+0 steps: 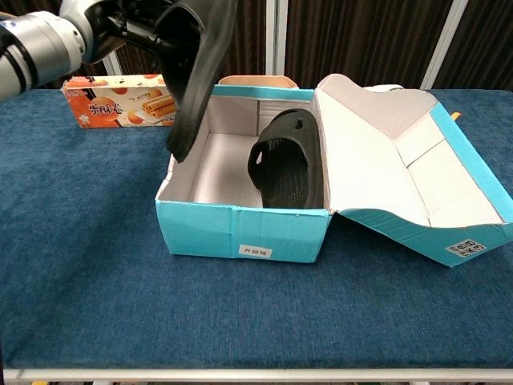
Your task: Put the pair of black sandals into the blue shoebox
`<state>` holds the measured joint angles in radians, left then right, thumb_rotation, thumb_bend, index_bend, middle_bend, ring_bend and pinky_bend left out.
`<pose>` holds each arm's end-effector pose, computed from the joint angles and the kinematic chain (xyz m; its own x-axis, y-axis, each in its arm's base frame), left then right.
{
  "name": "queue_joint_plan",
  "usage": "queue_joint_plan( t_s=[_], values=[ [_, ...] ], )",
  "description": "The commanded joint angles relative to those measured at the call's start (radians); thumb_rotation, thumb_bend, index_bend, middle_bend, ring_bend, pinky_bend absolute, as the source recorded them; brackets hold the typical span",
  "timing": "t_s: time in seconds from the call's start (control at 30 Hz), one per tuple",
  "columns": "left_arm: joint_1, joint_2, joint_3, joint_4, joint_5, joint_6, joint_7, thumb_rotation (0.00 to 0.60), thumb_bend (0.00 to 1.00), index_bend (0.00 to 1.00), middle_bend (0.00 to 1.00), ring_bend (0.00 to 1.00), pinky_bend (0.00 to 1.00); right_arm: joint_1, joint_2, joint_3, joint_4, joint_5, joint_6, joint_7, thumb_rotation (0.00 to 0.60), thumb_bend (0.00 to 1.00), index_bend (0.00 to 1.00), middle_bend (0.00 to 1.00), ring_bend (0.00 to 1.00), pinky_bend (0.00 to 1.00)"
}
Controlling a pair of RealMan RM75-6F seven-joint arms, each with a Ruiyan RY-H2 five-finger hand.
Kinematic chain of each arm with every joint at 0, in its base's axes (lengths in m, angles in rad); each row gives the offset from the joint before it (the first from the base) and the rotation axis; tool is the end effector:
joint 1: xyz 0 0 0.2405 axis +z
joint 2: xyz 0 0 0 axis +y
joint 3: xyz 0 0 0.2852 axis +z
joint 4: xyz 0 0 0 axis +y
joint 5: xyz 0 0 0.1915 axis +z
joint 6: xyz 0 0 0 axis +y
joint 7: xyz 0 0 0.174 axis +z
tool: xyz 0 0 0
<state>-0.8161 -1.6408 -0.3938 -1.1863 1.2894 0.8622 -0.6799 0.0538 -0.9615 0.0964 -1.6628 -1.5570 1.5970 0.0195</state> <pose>-0.1262 0.4558 0.0112 -0.3841 0.3654 0.8479 0.8558 -0.2039 0.4755 -0.3076 -0.2079 0.2569 0.4663 0.1473 0.8723 -0.8779 -0.0448 0.4768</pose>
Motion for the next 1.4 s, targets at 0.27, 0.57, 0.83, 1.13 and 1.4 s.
queue_joint_plan(
  t_s=[0.27, 0.57, 0.83, 1.13, 1.4],
  values=[
    [-0.089, -0.240, 0.077, 0.379, 0.136, 0.153, -0.059, 0.600, 0.00, 0.57, 0.59, 0.62, 0.67, -0.005, 0.006, 0.002, -0.010, 0.013, -0.003, -0.010, 0.600, 0.13, 0.01, 0.11, 0.00, 0.08],
    [-0.094, -0.340, 0.124, 0.563, 0.153, 0.192, -0.108, 0.600, 0.00, 0.57, 0.59, 0.61, 0.66, -0.003, 0.005, 0.003, -0.012, 0.014, -0.009, -0.015, 0.600, 0.13, 0.01, 0.11, 0.00, 0.08],
    [-0.083, -0.351, 0.154, 0.553, 0.133, 0.126, -0.138, 0.600, 0.00, 0.56, 0.59, 0.44, 0.60, 0.000, 0.005, 0.005, -0.011, 0.017, -0.015, -0.014, 0.600, 0.13, 0.01, 0.11, 0.00, 0.08],
    [-0.088, -0.324, 0.140, 0.489, 0.063, 0.003, -0.048, 0.600, 0.00, 0.54, 0.59, 0.28, 0.41, -0.001, 0.006, 0.005, -0.012, 0.019, -0.015, -0.012, 0.600, 0.13, 0.01, 0.11, 0.00, 0.08],
    [-0.085, -0.295, 0.122, 0.414, -0.014, -0.081, 0.108, 0.600, 0.00, 0.52, 0.57, 0.26, 0.38, -0.004, 0.006, 0.004, -0.010, 0.015, -0.011, -0.010, 0.600, 0.13, 0.01, 0.11, 0.00, 0.08]
  ],
)
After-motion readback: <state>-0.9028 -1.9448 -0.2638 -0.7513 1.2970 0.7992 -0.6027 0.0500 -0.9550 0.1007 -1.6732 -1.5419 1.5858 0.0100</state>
